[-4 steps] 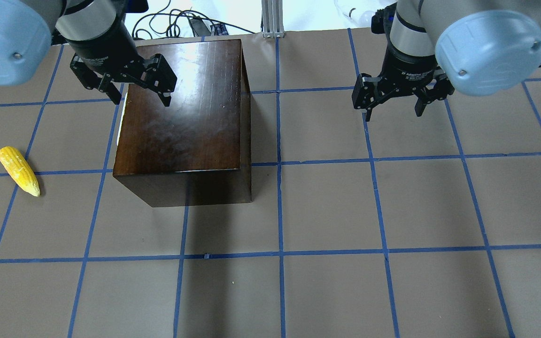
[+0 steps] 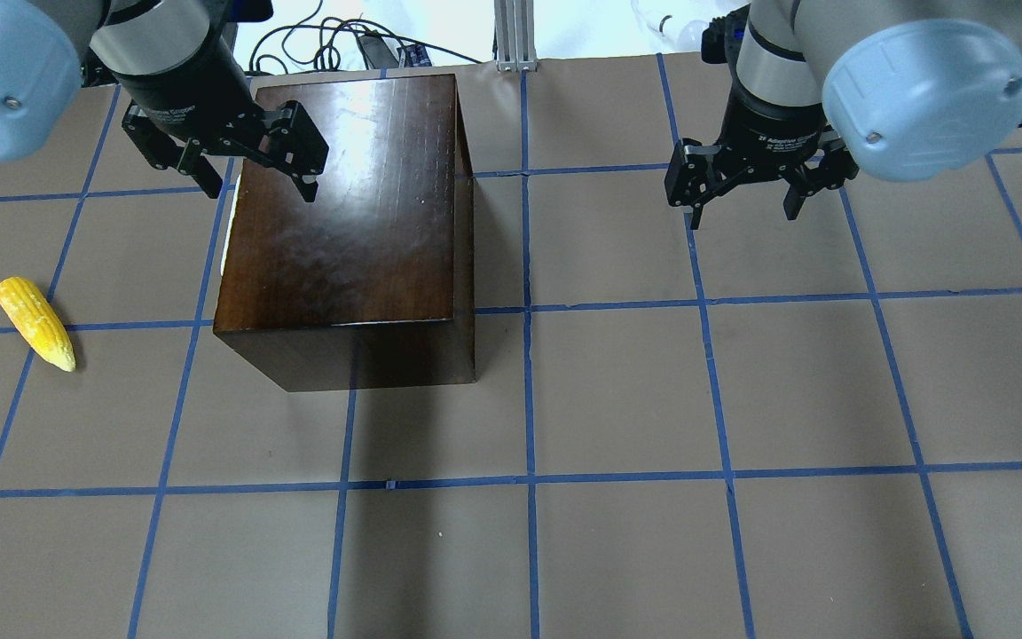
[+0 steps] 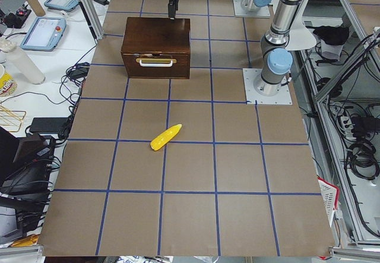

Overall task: Open drawer and put corn inside
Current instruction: 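Raise the left gripper off the box top and move it toward the drawer side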

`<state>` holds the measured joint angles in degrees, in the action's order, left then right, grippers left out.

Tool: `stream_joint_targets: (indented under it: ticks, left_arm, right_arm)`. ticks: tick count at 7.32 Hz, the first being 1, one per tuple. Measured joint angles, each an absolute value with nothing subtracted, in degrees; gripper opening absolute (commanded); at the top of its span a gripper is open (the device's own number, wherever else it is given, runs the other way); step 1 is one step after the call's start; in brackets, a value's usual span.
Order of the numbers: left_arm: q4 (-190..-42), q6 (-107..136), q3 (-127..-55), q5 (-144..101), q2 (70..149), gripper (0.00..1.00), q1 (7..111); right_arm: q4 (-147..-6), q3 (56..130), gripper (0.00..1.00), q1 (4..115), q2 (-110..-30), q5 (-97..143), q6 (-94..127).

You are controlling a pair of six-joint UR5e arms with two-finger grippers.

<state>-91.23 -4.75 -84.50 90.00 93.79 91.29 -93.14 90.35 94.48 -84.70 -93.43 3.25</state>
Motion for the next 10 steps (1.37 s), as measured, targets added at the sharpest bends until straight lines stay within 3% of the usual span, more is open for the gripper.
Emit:
stream_joint_targets:
  ticks: [10]
  left_arm:
    - [-96.1, -4.8, -83.7, 90.0, 92.5, 1.00, 88.5]
  right_arm:
    - [-93.1, 90.3, 1.00, 94.5, -84.7, -93.4, 3.3]
